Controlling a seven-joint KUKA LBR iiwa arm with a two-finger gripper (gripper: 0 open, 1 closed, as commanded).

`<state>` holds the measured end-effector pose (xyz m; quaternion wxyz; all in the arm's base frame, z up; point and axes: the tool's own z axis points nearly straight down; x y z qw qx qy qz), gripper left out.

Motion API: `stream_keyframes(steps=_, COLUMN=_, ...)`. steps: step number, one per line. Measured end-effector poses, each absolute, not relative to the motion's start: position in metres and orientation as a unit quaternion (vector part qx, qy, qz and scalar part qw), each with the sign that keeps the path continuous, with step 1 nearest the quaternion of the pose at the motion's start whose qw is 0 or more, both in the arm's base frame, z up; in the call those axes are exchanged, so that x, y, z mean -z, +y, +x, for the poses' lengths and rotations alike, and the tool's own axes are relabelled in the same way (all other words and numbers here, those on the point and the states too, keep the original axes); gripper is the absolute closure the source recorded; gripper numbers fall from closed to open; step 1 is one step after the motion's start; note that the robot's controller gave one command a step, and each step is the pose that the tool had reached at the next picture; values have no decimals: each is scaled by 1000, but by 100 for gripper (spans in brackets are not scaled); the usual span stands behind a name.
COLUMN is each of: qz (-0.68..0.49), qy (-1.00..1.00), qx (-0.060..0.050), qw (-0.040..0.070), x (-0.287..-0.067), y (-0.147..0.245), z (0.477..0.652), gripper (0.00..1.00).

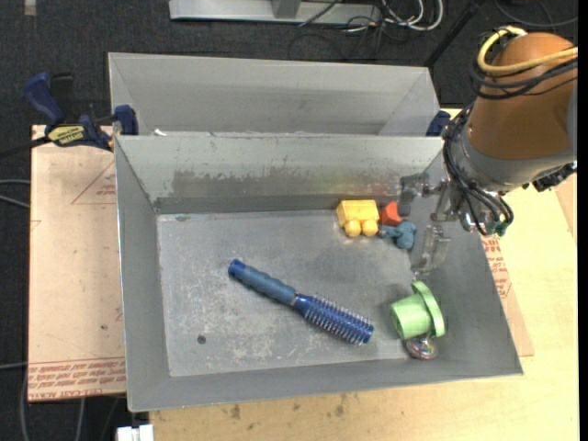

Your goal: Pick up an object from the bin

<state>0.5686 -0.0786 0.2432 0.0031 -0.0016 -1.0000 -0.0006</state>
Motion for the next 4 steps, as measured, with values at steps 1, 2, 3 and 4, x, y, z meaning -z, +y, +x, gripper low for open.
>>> stream_keyframes(steps=1, qz=140, qy=-990, qx=4, qw=3, x=-93, y=-110, z=547, gripper=0)
stream_keyframes(steps=2, qz=275, qy=-961, qx=2, qw=-2, x=-71, y=-143, z=535, gripper=0)
stream_keyframes(steps=3, qz=213, qy=-977, qx=2, qw=-1, x=-112, y=-95, z=498, gripper=0)
stream_keyframes(steps=4, qz=229, qy=-973, qx=2, qw=-2, x=-73, y=28, z=498, gripper=0)
